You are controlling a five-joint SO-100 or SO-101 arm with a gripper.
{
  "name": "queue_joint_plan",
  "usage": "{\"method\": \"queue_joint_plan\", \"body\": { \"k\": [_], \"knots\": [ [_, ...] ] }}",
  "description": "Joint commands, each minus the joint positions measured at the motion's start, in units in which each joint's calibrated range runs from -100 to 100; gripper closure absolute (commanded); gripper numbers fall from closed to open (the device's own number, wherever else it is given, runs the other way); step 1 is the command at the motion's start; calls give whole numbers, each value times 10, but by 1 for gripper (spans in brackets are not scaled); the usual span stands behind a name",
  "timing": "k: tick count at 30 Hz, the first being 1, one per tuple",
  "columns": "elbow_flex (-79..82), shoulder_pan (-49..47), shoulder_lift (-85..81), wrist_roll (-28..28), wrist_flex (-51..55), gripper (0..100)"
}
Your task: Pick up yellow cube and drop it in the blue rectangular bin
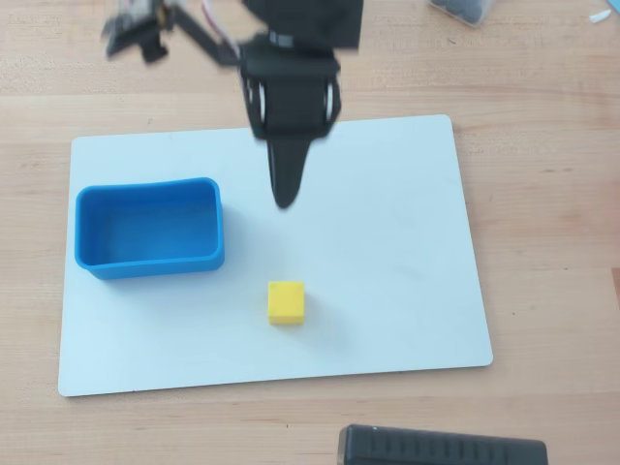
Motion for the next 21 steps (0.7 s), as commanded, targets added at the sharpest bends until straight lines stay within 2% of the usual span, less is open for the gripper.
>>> {"method": "queue_joint_plan", "body": {
  "k": [1, 5, 12, 17, 21],
  "knots": [
    [-267, 4, 145, 5, 47, 100],
    [-393, 2, 246, 2, 90, 100],
    [-687, -12, 438, -8, 231, 100],
    [-1101, -24, 667, -16, 428, 100],
    [-1073, -32, 668, -31, 441, 100]
  ]
}}
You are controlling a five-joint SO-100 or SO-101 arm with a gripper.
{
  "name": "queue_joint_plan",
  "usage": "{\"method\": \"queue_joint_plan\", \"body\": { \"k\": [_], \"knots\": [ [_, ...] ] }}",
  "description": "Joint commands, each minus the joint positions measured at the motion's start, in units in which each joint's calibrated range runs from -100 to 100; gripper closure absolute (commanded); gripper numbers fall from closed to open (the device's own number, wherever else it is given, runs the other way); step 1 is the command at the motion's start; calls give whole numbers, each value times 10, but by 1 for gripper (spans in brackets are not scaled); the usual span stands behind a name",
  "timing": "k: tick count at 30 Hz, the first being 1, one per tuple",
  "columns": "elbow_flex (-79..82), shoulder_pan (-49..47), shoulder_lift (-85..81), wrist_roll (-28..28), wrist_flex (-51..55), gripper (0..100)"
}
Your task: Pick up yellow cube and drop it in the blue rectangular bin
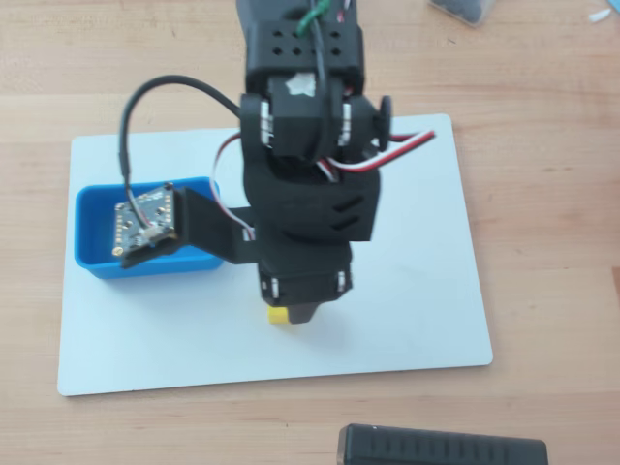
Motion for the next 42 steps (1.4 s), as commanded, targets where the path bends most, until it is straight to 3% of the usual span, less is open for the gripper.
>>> {"method": "queue_joint_plan", "body": {
  "k": [1, 6, 13, 16, 22, 42],
  "knots": [
    [-174, -13, 0, -20, 65, 100],
    [-42, -4, -92, -31, 65, 100],
    [-1, 14, -125, -32, 66, 99],
    [2, 18, -154, -35, 66, 88],
    [72, 35, -204, -38, 66, 80],
    [105, 14, -143, -41, 65, 77]
  ]
}}
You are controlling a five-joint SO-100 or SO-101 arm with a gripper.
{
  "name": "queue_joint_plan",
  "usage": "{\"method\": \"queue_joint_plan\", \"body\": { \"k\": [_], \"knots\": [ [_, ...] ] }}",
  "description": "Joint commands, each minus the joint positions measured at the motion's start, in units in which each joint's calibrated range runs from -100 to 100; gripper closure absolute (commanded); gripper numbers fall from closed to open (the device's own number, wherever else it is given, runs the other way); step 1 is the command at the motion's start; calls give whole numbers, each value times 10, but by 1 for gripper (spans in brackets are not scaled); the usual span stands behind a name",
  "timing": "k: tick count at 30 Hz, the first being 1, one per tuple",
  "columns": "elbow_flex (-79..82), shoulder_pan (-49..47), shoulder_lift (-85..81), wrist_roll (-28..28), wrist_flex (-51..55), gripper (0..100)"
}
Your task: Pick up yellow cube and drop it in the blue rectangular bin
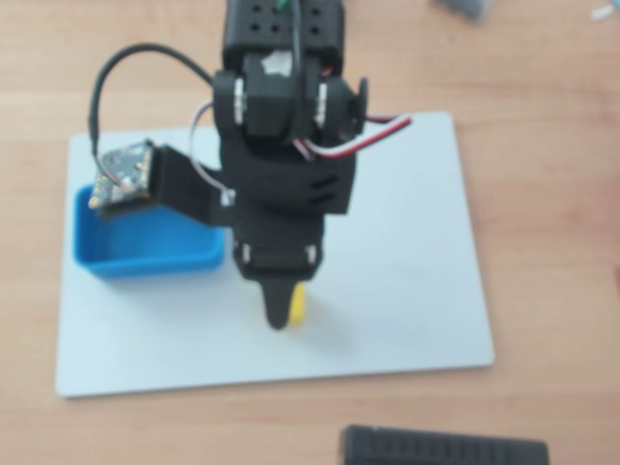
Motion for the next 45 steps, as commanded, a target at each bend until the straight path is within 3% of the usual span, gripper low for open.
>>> {"method": "queue_joint_plan", "body": {
  "k": [1, 30, 37, 45],
  "knots": [
    [-21, -7, -55, -9, 13, 77],
    [-93, -16, 76, -15, 12, 79],
    [-111, -15, 75, -15, 13, 98],
    [-88, -10, -73, -14, 14, 99]
  ]
}}
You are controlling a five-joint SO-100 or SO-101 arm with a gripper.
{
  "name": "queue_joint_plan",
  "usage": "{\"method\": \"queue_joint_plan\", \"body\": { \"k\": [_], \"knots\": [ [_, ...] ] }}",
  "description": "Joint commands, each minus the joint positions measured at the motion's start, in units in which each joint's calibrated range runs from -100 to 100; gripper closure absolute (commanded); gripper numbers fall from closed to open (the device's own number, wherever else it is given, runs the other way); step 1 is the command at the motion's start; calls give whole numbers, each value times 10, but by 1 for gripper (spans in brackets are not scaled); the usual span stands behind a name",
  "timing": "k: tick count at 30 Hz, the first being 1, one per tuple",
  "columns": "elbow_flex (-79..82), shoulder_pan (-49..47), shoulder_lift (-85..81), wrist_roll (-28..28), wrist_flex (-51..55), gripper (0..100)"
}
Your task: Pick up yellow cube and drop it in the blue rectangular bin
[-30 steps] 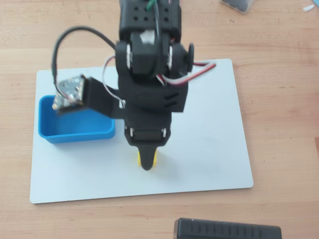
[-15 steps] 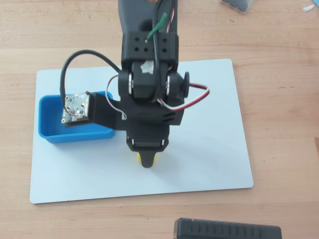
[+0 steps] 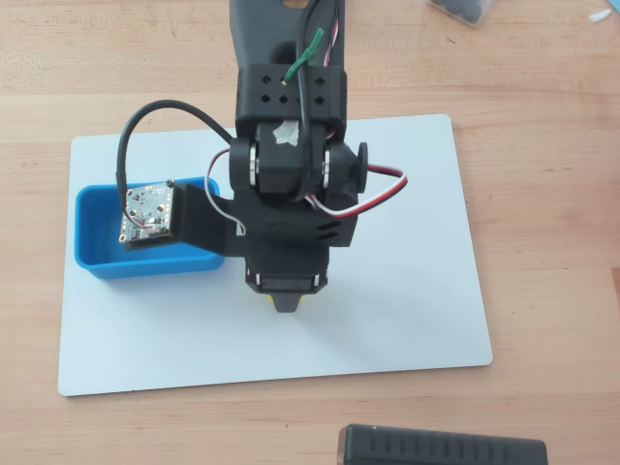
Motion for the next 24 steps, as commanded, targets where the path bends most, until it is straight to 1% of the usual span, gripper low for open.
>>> {"method": "queue_joint_plan", "body": {
  "k": [1, 9, 13, 19, 21, 24],
  "knots": [
    [-57, -2, -187, -6, 14, 99],
    [17, 27, -319, -4, 14, 99],
    [55, 92, -358, -4, 14, 99],
    [110, 175, -360, -1, 13, 99],
    [150, 194, -368, 0, 0, 100],
    [269, 209, -420, 8, -57, 100]
  ]
}}
